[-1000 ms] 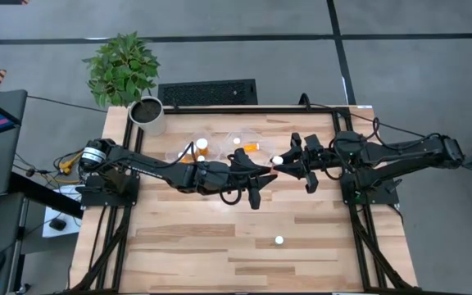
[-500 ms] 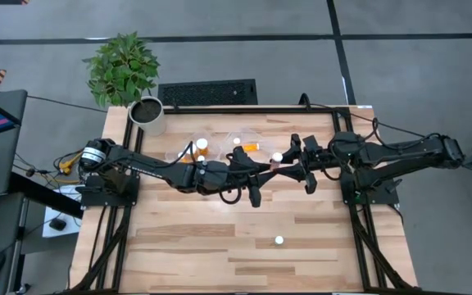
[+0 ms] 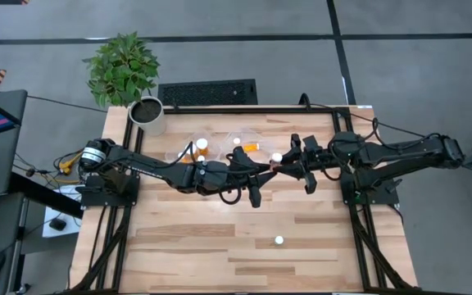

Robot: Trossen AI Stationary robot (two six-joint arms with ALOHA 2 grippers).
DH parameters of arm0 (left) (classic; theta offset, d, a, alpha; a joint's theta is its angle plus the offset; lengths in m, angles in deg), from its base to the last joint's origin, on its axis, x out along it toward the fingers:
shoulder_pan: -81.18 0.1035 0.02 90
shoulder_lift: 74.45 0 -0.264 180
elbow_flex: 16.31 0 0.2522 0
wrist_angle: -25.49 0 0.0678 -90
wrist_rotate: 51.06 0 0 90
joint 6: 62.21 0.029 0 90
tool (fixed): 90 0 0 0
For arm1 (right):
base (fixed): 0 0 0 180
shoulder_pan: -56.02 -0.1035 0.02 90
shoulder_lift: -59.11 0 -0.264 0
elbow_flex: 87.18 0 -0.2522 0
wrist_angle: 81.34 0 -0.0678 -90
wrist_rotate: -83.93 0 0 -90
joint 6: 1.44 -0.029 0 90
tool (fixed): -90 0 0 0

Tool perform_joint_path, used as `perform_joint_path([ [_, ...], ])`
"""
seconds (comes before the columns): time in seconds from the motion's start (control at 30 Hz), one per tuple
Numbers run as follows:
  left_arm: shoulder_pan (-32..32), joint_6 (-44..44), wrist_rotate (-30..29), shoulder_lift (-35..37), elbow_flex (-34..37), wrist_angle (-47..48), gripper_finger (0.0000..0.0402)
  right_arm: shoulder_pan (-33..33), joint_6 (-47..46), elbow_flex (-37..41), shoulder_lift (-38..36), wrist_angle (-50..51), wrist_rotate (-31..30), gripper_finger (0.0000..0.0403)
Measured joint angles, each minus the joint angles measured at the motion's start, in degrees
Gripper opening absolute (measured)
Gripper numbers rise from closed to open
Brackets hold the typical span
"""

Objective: Pick and place medicine bottles into bin by pill shape (circle, oval)
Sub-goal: Put the small pink tablet bottle into the right transparent bin

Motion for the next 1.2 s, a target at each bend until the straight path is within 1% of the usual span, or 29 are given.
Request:
perform_joint_path([
  [0.1,0.0,-0.04,-0.02,0.0,0.0,0.02,0.0094,0.0,0.0,0.0,0.0,0.02,-0.02,0.0091],
  [0.2,0.0,-0.95,0.04,0.0,0.0,0.33,0.0096,0.0,0.0,0.0,0.0,0.05,-0.02,0.0091],
  [0.27,0.0,-3.29,0.83,0.0,0.0,1.92,0.0105,0.0,-0.02,0.0,0.04,0.62,0.0,0.0093],
  [0.4,-0.04,-9.63,5.08,-0.05,0.05,9.41,0.0145,0.0,0.02,0.0,-0.25,2.87,0.01,0.0093],
  [0.57,-0.11,-16.02,11.57,-0.07,0.08,19.28,0.0202,-0.32,0.02,0.0,-0.65,12.2,0.0,0.0093],
  [0.67,-0.09,-17.26,14.02,-0.07,0.11,20.47,0.0226,-1.6,0.0,0.0,-0.65,18.8,0.0,0.0093],
  [0.73,-0.09,-17.24,14.52,-0.07,0.11,20.44,0.0236,-2.86,0.0,0.0,-0.16,22.57,0.02,0.0093],
  [0.8,-0.09,-17.15,14.73,-0.07,0.11,20.37,0.0241,-4.22,-0.02,0.0,0.34,26.02,0.0,0.0093],
  [0.9,-0.04,-16.99,14.75,-0.07,0.11,20.18,0.0242,-6.19,-0.59,0.0,1.34,27.35,0.02,0.0093],
  [1.07,0.1,-14.38,15.21,-0.07,0.09,19.34,0.0242,-8.82,-0.95,0.0,3.67,25.41,0.02,0.0093],
  [1.2,0.25,-13.96,15.82,-0.07,0.09,18.89,0.0242,-9.88,-1.53,0.0,5.99,24.33,0.0,0.0093],
])
